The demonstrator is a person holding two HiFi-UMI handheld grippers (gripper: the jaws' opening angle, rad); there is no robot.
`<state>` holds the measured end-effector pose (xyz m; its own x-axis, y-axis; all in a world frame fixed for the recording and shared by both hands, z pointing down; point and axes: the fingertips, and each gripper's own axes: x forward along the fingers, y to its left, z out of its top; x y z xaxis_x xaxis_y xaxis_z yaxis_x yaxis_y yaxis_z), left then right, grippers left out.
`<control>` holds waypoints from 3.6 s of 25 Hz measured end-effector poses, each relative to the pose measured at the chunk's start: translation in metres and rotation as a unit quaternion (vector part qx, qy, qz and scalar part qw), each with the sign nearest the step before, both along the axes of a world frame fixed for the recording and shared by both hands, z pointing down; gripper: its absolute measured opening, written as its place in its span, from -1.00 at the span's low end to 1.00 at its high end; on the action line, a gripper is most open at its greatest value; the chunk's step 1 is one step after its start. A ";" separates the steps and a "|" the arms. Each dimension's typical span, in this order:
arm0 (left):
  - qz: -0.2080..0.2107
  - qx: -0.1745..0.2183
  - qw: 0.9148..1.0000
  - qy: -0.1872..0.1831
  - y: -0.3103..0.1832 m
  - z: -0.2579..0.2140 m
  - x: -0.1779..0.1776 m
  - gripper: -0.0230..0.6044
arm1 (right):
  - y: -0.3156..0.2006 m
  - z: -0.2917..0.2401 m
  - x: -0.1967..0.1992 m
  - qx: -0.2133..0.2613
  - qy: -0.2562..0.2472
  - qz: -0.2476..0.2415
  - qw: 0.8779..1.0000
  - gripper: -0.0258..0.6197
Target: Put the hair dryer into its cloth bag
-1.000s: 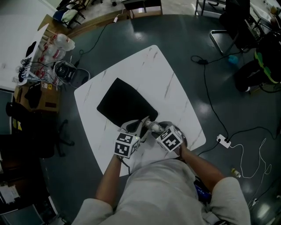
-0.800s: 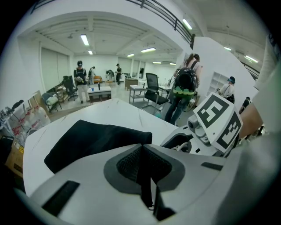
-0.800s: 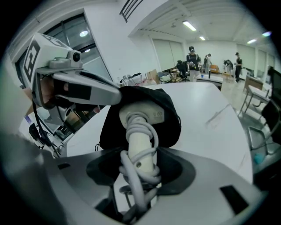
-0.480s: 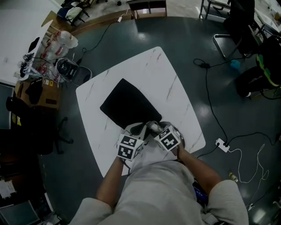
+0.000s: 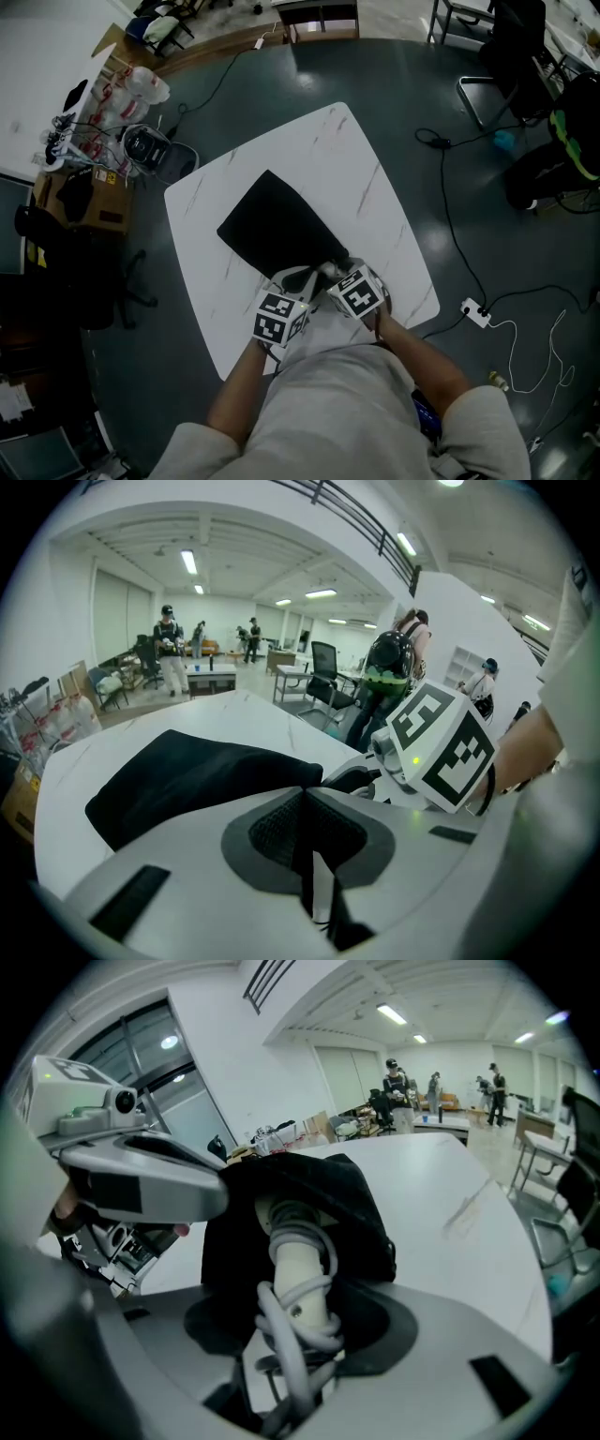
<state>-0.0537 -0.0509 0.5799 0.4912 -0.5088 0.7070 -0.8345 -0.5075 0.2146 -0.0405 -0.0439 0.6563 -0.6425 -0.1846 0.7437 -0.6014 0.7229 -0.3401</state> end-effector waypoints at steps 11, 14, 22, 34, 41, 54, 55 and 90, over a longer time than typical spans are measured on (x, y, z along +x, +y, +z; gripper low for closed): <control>0.003 -0.004 1.000 0.011 0.007 0.000 0.007 -0.88 | -0.005 0.004 -0.006 -0.013 -0.009 0.016 1.000 -0.18; 0.005 -0.003 1.000 0.012 0.007 0.001 0.008 -0.88 | -0.007 0.007 -0.007 -0.017 -0.012 0.026 0.999 -0.18; 0.005 -0.002 1.000 0.013 0.007 -0.001 0.005 -0.88 | -0.009 0.008 -0.016 -0.025 -0.018 0.040 0.999 -0.18; 0.012 0.007 1.000 0.020 0.011 -0.008 0.010 -0.88 | -0.014 0.004 -0.025 -0.044 -0.054 0.061 0.996 -0.17; 0.009 0.011 1.000 0.019 0.014 -0.003 0.002 -0.88 | -0.016 0.007 -0.030 -0.050 -0.068 0.064 0.994 -0.17; 0.012 0.011 1.000 -0.014 0.028 0.024 -0.007 -0.88 | -0.017 0.020 -0.035 -0.030 -0.074 0.055 0.995 -0.17; 0.003 0.011 1.000 -0.008 0.028 0.025 -0.009 -0.88 | -0.018 0.020 -0.036 -0.026 -0.075 0.054 0.995 -0.17; -0.023 0.079 0.994 -0.078 0.036 0.020 -0.017 -0.86 | -0.045 0.006 0.028 0.200 0.025 -0.039 0.979 -0.84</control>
